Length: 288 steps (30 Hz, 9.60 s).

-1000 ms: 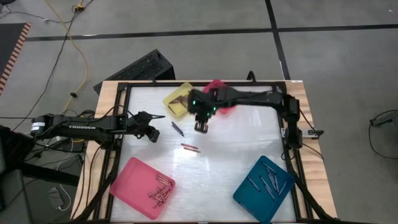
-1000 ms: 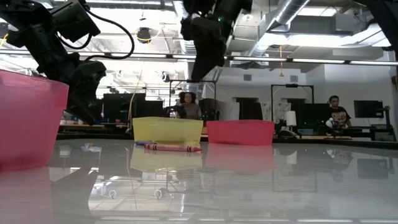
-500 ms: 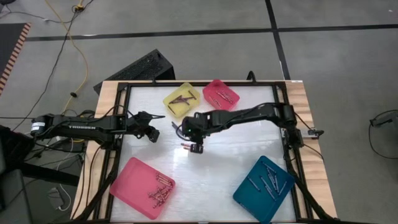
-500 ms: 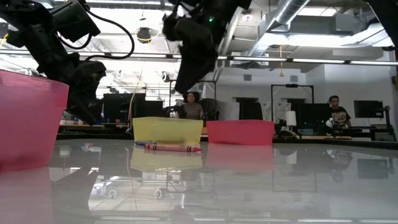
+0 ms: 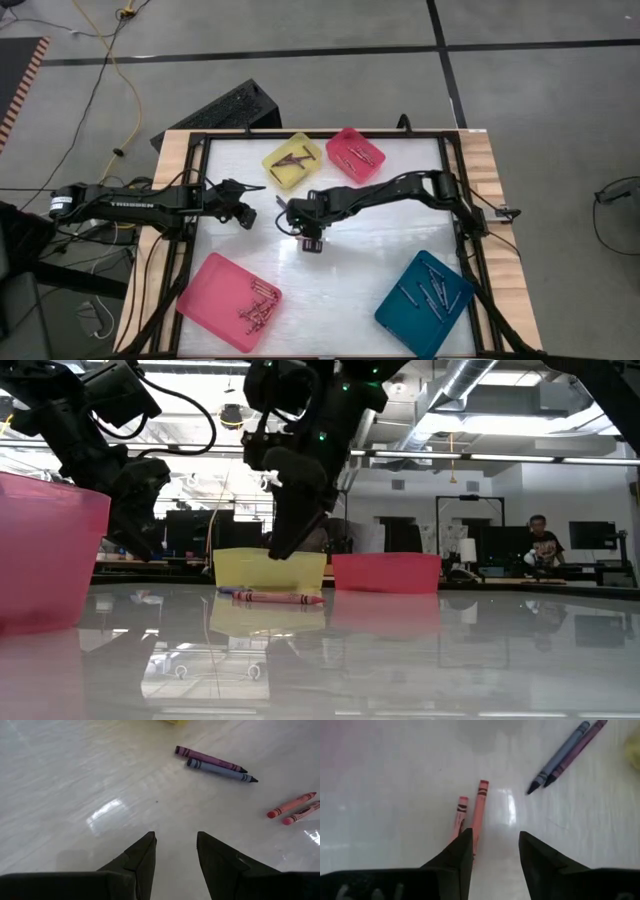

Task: Sort crayons
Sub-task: Put the red crayon into the pink bin, then put the pink crayon into the red bin

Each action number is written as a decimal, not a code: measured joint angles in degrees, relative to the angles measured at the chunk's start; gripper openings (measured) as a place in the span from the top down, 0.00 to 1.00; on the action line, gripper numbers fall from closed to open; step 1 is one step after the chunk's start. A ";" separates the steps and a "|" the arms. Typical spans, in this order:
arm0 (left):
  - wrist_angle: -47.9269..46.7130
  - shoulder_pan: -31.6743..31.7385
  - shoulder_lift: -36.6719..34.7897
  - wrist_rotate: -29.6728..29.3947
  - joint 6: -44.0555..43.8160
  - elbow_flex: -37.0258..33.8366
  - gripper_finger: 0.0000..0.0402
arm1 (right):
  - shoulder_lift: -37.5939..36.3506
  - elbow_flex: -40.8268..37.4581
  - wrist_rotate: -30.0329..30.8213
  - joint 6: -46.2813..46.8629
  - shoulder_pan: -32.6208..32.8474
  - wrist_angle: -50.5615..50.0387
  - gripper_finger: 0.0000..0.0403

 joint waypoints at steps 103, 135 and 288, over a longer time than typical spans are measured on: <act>0.13 0.00 0.00 -0.35 6.25 0.00 0.67 | 13.88 11.15 -22.10 3.43 15.00 39.46 0.99; 0.08 0.00 0.01 -0.26 6.28 0.00 0.67 | 9.81 11.15 -19.05 10.05 12.73 35.97 0.78; -1.21 -0.02 0.02 0.22 10.15 0.00 0.67 | -0.60 16.68 9.39 10.25 -2.04 -28.46 0.99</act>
